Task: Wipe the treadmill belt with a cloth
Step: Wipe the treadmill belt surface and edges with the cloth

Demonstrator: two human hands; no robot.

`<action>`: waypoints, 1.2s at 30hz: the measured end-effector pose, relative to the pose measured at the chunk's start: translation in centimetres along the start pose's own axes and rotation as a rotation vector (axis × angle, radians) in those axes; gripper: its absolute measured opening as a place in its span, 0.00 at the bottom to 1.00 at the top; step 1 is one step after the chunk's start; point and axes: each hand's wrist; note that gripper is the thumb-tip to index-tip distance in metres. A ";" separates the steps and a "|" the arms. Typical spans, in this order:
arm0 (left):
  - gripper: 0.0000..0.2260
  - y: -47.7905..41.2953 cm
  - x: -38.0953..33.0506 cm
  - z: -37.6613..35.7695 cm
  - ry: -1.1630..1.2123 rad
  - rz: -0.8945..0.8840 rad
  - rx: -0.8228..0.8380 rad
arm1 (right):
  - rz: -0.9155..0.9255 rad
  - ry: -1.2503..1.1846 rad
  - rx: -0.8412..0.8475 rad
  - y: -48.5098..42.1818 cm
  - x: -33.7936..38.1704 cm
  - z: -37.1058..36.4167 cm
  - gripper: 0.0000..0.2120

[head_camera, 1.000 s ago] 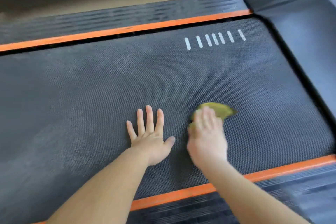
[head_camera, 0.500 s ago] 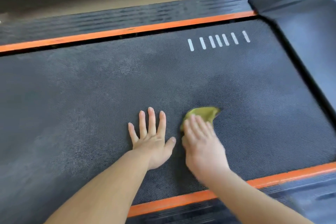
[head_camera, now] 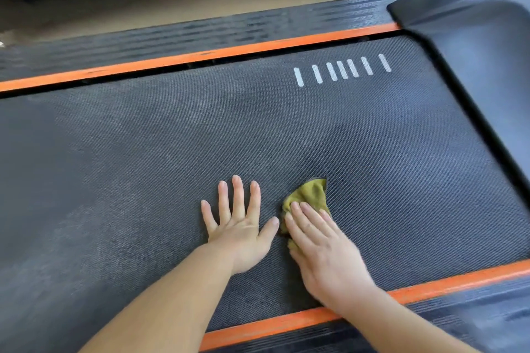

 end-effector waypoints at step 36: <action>0.39 0.0 0.0 -0.1 -0.029 -0.012 -0.009 | -0.172 0.027 -0.024 -2.6 -0.6 0.1 0.26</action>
Point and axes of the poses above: each hand's wrist, its own y-axis away from the middle knuckle, its own z-axis out of the back of the hand, x = y × z, and after that the axes turned 10 degrees about y, right-handed
